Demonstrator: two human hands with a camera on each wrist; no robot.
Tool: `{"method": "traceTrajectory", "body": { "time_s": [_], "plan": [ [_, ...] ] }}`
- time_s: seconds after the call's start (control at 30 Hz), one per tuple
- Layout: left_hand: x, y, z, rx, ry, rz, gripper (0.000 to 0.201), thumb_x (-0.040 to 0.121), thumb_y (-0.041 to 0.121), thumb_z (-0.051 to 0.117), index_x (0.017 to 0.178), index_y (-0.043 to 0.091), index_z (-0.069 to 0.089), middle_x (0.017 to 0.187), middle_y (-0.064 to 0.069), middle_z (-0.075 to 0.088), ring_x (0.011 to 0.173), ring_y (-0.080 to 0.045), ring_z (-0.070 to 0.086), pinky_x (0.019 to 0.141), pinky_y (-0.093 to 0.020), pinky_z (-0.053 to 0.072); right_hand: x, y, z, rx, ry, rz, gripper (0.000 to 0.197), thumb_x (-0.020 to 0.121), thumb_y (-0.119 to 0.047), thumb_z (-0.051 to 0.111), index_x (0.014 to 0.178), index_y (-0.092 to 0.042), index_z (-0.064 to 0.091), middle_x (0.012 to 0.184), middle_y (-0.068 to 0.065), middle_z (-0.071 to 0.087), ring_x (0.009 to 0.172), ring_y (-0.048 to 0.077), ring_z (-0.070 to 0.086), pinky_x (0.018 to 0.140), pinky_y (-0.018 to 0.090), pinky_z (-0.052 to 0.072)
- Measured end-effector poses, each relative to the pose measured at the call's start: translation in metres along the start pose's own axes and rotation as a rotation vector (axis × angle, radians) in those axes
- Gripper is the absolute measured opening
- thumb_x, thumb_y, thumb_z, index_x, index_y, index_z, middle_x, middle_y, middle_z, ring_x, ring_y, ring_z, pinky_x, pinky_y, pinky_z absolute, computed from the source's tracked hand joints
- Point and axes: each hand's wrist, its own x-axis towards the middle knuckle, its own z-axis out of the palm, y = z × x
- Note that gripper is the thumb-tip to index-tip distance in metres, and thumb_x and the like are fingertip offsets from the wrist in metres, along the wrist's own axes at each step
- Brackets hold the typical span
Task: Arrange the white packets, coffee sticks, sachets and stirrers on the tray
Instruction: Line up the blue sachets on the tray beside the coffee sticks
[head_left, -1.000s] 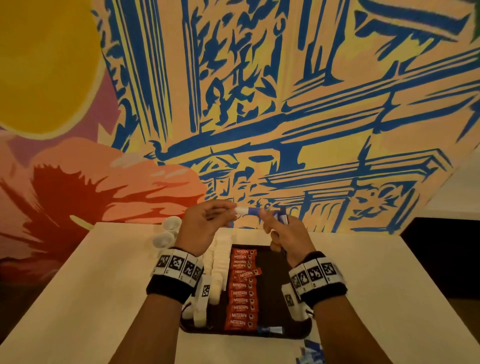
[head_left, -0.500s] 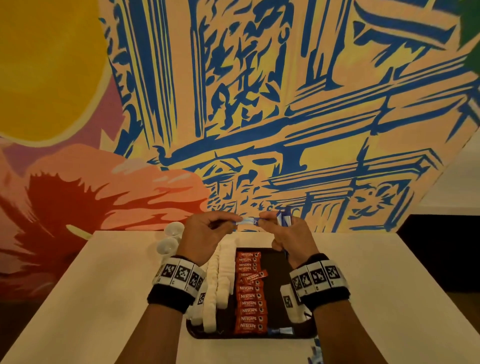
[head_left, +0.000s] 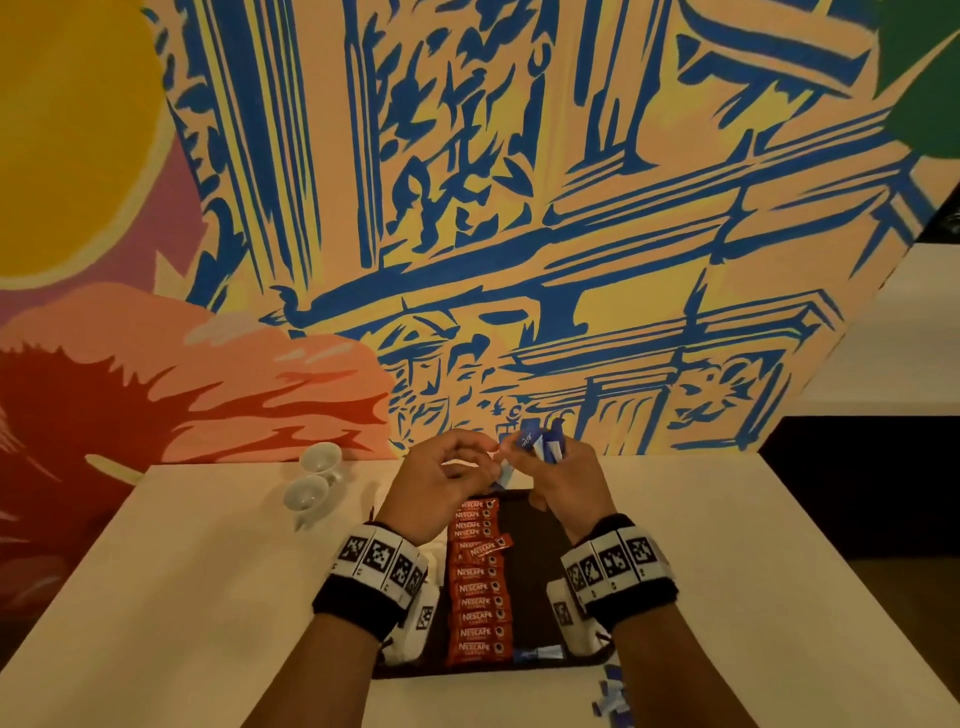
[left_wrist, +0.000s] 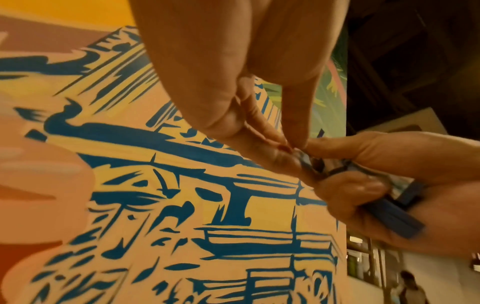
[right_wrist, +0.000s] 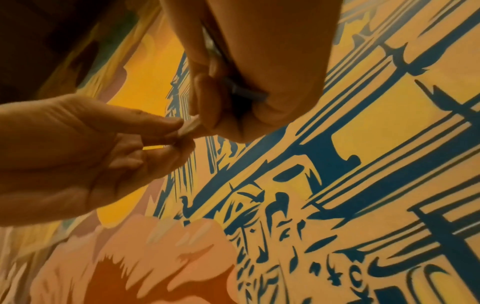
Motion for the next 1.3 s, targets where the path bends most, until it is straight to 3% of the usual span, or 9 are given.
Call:
{"method": "traceTrajectory", "body": {
  "time_s": [0.13, 0.23, 0.43, 0.57, 0.77, 0.93, 1.0, 1.13, 1.3],
  "plan": [
    [0.007, 0.001, 0.005, 0.145, -0.068, -0.02, 0.016, 0.089, 0.022, 0.074, 0.105, 0.019, 0.074, 0.096, -0.004, 0.072, 0.084, -0.017, 0.069, 0.075, -0.026, 0.055, -0.001, 0.005, -0.024, -0.273, -0.188, 0.03, 0.023, 0.091, -0.022, 0.077, 0.086, 0.0, 0.071, 0.062, 0.012, 0.063, 0.041, 0.007, 0.045, 0.043, 0.022, 0.036],
    [0.011, 0.0, 0.023, 0.144, -0.123, -0.003, 0.008, 0.088, 0.016, 0.075, 0.095, 0.012, 0.075, 0.089, -0.007, 0.075, 0.074, -0.012, 0.07, 0.072, -0.022, 0.053, 0.0, 0.009, -0.037, -0.35, -0.251, 0.101, 0.02, 0.09, -0.017, 0.078, 0.085, 0.0, 0.07, 0.058, 0.002, 0.062, 0.041, 0.003, 0.048, 0.043, 0.018, 0.037],
    [0.021, -0.011, 0.043, 0.036, -0.003, -0.089, 0.007, 0.088, 0.009, 0.075, 0.094, 0.009, 0.071, 0.077, -0.009, 0.072, 0.069, -0.019, 0.067, 0.065, -0.025, 0.055, 0.005, 0.017, -0.077, -0.139, -0.111, 0.172, 0.021, 0.087, -0.023, 0.08, 0.095, -0.004, 0.077, 0.083, 0.016, 0.076, 0.043, 0.012, 0.038, 0.046, 0.027, 0.029],
    [0.026, -0.034, 0.058, 0.398, -0.114, -0.022, 0.023, 0.087, 0.019, 0.077, 0.105, 0.032, 0.071, 0.099, 0.008, 0.069, 0.084, -0.009, 0.066, 0.079, -0.021, 0.054, 0.015, 0.023, -0.1, -0.265, -0.121, 0.213, 0.025, 0.085, -0.027, 0.082, 0.087, -0.003, 0.078, 0.073, 0.01, 0.073, 0.041, 0.011, 0.039, 0.044, 0.026, 0.032],
    [0.033, -0.065, 0.081, 0.869, -0.226, 0.131, 0.023, 0.09, 0.038, 0.07, 0.112, 0.034, 0.073, 0.104, 0.016, 0.064, 0.097, -0.001, 0.054, 0.084, -0.019, 0.039, 0.027, 0.047, -0.128, -0.406, -0.241, 0.299, 0.033, 0.087, -0.038, 0.079, 0.085, -0.005, 0.078, 0.076, 0.015, 0.073, 0.042, 0.01, 0.044, 0.047, 0.025, 0.039],
    [0.018, -0.111, 0.094, 0.889, -0.257, -0.063, 0.018, 0.09, 0.037, 0.07, 0.107, 0.034, 0.073, 0.101, 0.013, 0.065, 0.09, -0.005, 0.057, 0.081, -0.025, 0.048, 0.031, 0.077, -0.15, -0.421, -0.148, 0.381, 0.039, 0.093, -0.049, 0.068, 0.065, -0.022, 0.069, 0.042, -0.009, 0.052, 0.048, 0.013, 0.049, 0.062, 0.033, 0.044],
    [0.005, -0.137, 0.097, 0.922, -0.251, -0.236, 0.016, 0.088, 0.034, 0.072, 0.104, 0.033, 0.074, 0.101, 0.012, 0.067, 0.089, -0.005, 0.059, 0.081, -0.028, 0.052, 0.03, 0.086, -0.16, -0.425, -0.122, 0.445, 0.036, 0.094, -0.056, 0.064, 0.075, -0.026, 0.073, 0.039, -0.011, 0.046, 0.05, 0.015, 0.047, 0.066, 0.035, 0.045],
    [-0.02, -0.189, 0.111, 1.053, -0.325, -0.454, 0.018, 0.09, 0.037, 0.068, 0.106, 0.034, 0.074, 0.109, 0.01, 0.068, 0.101, -0.012, 0.063, 0.085, -0.026, 0.051, 0.028, 0.101, -0.173, -0.37, -0.055, 0.578, 0.052, 0.089, -0.066, 0.064, 0.049, -0.032, 0.065, 0.046, -0.005, 0.04, 0.048, 0.016, 0.041, 0.063, 0.036, 0.041],
    [-0.033, -0.22, 0.133, 1.144, -0.382, -0.539, 0.023, 0.093, 0.033, 0.063, 0.114, 0.029, 0.072, 0.125, 0.0, 0.06, 0.112, -0.022, 0.059, 0.093, -0.031, 0.048, 0.033, 0.11, -0.19, -0.316, -0.082, 0.65, 0.061, 0.089, -0.073, 0.057, 0.094, -0.012, 0.061, 0.051, -0.007, 0.038, 0.044, 0.01, 0.037, 0.049, 0.026, 0.036]
  ]
}}
